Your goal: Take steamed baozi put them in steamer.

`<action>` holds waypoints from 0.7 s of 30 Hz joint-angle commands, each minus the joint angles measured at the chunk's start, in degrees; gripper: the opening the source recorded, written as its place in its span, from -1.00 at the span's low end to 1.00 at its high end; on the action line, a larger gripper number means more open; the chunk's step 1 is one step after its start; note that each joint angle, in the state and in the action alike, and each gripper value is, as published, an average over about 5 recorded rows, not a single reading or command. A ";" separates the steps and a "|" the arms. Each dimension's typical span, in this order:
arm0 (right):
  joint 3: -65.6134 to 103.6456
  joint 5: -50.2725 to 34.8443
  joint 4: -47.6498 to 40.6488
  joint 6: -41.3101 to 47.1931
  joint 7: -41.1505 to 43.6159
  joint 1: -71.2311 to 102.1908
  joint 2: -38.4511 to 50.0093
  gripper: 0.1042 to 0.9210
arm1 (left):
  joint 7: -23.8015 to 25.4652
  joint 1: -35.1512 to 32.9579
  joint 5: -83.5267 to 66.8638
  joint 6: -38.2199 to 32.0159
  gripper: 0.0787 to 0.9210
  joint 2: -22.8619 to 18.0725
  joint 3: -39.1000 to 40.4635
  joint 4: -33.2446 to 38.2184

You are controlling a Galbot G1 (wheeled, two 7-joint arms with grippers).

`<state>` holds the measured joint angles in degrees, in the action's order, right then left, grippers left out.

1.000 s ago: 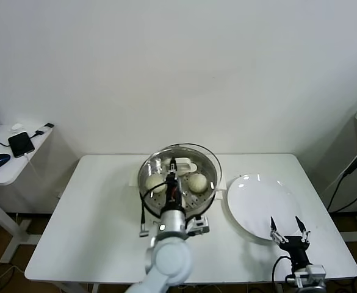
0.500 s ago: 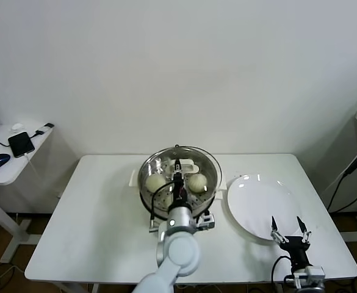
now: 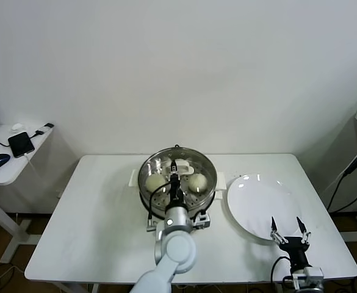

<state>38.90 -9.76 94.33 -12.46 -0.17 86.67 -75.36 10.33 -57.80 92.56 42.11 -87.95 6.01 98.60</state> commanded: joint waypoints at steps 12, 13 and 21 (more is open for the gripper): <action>-0.28 0.79 0.48 -0.10 0.94 -0.04 -0.04 0.76 | 0.13 -0.17 0.05 0.67 -0.31 0.71 -0.35 0.25; -0.33 0.78 0.55 0.06 1.02 -0.05 -0.05 0.76 | 0.53 -0.28 -0.23 0.61 -0.25 1.01 -0.12 0.93; -1.22 -0.94 1.38 0.44 -0.22 0.57 -0.25 0.76 | 4.08 -2.56 -6.10 0.20 0.31 5.25 2.35 11.09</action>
<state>38.19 -9.30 95.11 -11.95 0.91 86.74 -75.57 12.25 -60.72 86.45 42.19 -82.99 7.16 107.32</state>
